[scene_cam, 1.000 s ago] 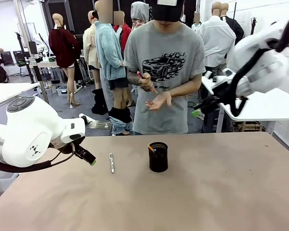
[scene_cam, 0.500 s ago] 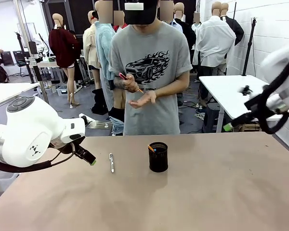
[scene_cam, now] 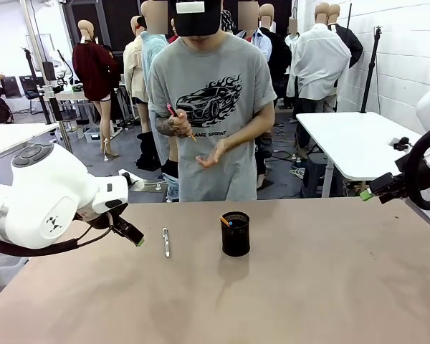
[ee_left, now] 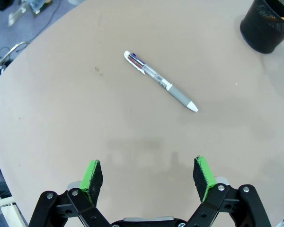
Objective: Place the pens into the pen holder.
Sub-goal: Pick up a writing instrument from the table and place it into the Pen holder.
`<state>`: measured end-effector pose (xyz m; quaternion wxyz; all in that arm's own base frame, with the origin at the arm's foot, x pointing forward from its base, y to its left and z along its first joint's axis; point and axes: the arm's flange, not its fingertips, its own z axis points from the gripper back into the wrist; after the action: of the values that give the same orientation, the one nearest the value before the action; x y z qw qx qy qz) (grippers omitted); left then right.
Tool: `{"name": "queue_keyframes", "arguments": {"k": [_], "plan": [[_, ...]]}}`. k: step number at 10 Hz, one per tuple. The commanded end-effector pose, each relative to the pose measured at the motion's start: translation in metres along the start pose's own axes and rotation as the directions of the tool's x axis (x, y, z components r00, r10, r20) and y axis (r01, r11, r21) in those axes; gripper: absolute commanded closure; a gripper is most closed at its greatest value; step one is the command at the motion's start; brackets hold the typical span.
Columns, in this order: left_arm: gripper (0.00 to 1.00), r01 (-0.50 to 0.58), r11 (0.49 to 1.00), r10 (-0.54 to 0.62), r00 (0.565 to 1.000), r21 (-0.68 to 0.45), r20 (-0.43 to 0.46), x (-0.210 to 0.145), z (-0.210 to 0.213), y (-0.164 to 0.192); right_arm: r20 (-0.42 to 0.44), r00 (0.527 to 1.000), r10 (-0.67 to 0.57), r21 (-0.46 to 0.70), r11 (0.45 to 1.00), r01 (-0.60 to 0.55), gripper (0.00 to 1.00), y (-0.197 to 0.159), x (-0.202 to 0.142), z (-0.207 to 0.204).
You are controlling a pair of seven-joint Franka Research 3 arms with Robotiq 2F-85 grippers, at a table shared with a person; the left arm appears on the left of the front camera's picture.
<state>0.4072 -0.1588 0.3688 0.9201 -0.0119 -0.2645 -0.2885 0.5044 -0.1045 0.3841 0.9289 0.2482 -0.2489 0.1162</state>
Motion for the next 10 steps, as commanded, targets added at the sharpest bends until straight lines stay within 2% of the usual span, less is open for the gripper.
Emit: {"name": "queue_keyframes", "arguments": {"k": [1,2,3,4,7,10], "plan": [[0.00,-0.093,0.995,0.094,0.995,0.043,-0.017,0.026,-0.018,-0.011,-0.026,0.997,-0.080,-0.013,0.997,0.079,0.12,0.006,0.005,-0.001],[0.00,-0.160,0.986,0.161,0.987,0.047,-0.018,0.037,-0.025,-0.015,-0.024,0.995,-0.099,-0.020,0.995,0.098,0.12,0.006,0.008,-0.004],[0.00,-0.203,0.977,0.205,0.979,0.069,-0.009,0.047,-0.034,-0.019,-0.009,0.999,-0.045,-0.005,0.999,0.045,0.12,0.000,0.000,0.000],[0.00,-0.235,0.967,0.238,0.971,0.101,-0.014,0.059,-0.046,-0.020,-0.009,0.999,-0.045,-0.005,0.999,0.045,0.12,0.000,0.000,0.000],[0.00,-0.303,0.943,0.319,0.941,0.139,-0.112,0.082,-0.077,-0.015,-0.009,0.999,-0.045,-0.005,0.999,0.045,0.12,0.000,0.000,0.000],[0.00,-0.349,0.933,0.359,0.917,0.088,-0.172,0.089,-0.099,-0.026,-0.009,0.999,-0.045,-0.005,0.999,0.045,0.12,0.000,0.000,0.000]]}}
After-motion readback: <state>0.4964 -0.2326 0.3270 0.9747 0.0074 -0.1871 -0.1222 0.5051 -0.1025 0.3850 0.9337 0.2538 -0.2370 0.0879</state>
